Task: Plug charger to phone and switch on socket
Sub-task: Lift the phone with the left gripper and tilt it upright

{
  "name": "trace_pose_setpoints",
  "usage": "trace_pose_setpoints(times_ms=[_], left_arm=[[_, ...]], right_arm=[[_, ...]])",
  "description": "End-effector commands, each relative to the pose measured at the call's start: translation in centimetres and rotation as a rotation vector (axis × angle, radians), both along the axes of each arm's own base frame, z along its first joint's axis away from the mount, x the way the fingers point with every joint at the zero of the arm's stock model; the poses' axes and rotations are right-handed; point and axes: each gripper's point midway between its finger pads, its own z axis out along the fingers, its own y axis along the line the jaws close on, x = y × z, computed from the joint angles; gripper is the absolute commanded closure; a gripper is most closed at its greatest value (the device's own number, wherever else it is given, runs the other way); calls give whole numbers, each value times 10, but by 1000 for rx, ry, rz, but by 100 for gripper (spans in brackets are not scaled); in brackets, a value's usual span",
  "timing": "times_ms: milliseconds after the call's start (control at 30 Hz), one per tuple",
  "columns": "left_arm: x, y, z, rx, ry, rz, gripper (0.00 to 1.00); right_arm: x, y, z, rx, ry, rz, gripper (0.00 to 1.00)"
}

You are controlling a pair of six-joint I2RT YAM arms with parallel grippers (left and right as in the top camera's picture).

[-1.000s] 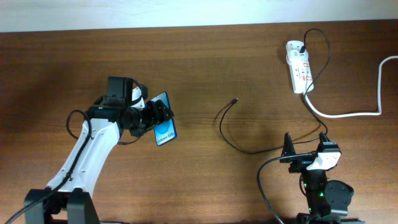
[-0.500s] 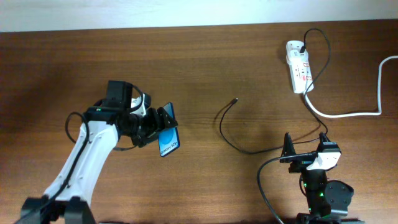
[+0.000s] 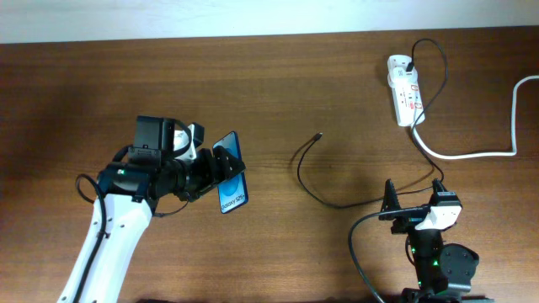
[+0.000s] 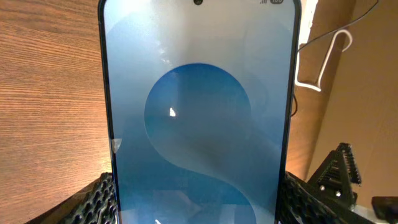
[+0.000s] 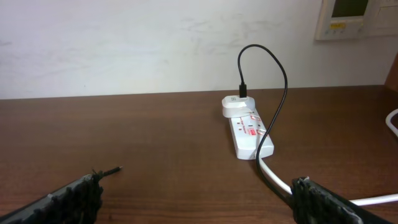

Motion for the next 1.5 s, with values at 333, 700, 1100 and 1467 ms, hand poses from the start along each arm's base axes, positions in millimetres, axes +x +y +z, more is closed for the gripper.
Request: trace_pose_setpoints(times_ms=[333, 700, 1100, 1467], left_arm=[[22, -27, 13, -223, 111, 61, 60], [29, -56, -5, -430, 222, -86, 59], [30, -52, 2, -490, 244, -83, 58], [30, -52, 2, -490, 245, -84, 58]], right_arm=[[0, 0, -3, 4, 5, -2, 2], [0, 0, -2, 4, 5, -2, 2], [0, 0, -2, 4, 5, -3, 2], [0, 0, -2, 4, 5, -2, 2]])
